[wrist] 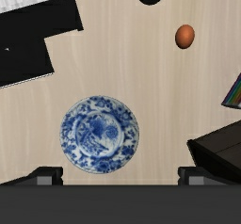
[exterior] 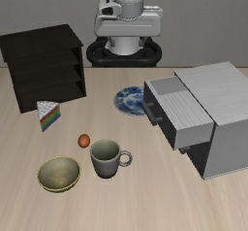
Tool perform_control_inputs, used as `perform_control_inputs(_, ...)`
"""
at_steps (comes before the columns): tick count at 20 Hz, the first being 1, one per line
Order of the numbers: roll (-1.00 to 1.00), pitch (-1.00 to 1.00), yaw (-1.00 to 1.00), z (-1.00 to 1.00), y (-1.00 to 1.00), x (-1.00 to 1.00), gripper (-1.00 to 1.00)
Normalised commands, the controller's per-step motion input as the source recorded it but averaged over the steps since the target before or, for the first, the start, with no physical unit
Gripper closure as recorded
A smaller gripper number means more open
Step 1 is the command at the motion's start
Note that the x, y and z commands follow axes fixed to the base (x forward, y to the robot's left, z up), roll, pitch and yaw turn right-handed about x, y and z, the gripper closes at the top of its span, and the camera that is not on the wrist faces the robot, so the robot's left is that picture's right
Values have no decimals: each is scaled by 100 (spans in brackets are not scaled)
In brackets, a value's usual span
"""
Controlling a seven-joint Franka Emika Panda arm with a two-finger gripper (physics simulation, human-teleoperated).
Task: Pick up the egg and place it in the top layer of the cabinet
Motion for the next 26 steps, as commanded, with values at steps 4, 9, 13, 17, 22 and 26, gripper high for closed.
perform_control_inputs(4,0,0,0,0,-100,0,-100)
perform_control_inputs(9,0,0,0,0,-100,0,-100)
perform_control_inputs(13,0,0,0,0,-75,25,-100)
perform_control_inputs(17,0,0,0,0,0,100,-100)
perform_control_inputs(22,0,0,0,0,0,100,-100)
perform_control_inputs(26,0,0,0,0,0,100,-100)
